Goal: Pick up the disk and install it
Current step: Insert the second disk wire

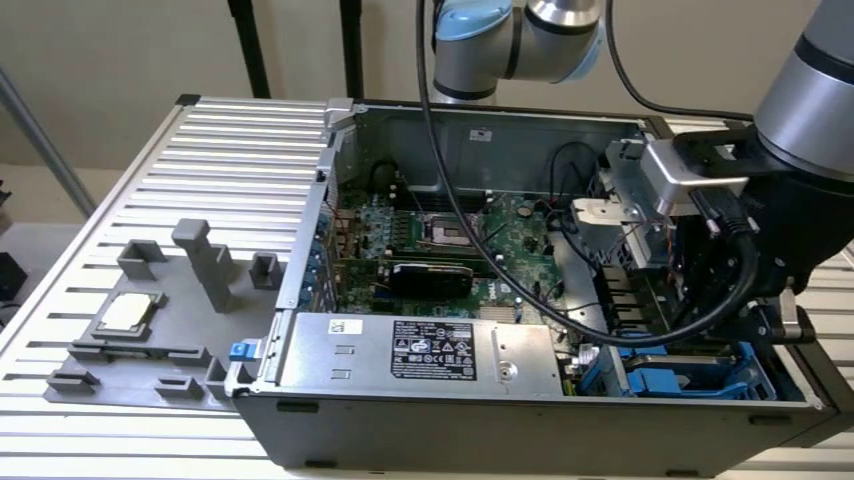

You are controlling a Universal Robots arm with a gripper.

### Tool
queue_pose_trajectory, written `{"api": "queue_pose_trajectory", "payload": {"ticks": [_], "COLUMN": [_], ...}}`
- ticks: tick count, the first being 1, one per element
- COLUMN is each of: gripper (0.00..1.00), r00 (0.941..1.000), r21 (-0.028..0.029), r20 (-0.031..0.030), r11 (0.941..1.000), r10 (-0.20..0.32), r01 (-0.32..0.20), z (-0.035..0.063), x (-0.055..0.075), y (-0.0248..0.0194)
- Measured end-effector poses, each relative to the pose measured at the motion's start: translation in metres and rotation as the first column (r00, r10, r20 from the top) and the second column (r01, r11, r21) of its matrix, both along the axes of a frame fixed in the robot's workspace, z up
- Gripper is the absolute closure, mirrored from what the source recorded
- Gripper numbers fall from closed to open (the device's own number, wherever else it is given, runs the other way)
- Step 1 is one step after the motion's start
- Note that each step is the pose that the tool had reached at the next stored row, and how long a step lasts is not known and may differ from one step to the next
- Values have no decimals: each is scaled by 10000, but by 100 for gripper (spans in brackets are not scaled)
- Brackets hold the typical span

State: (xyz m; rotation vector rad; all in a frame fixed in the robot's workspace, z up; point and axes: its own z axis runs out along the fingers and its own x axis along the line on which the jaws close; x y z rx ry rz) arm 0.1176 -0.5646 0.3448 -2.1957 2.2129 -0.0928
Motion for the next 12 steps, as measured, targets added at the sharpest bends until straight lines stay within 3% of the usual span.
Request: {"api": "queue_pose_trajectory", "payload": {"ticks": [7,12], "gripper": [84,84], "r00": [10000,10000], "r21": [204,231], "r20": [39,38], "r11": [9998,9997], "r10": [17,17], "r01": [-18,-18], "z": [-27,-27], "x": [-1,0], "y": [-25,-27]}}
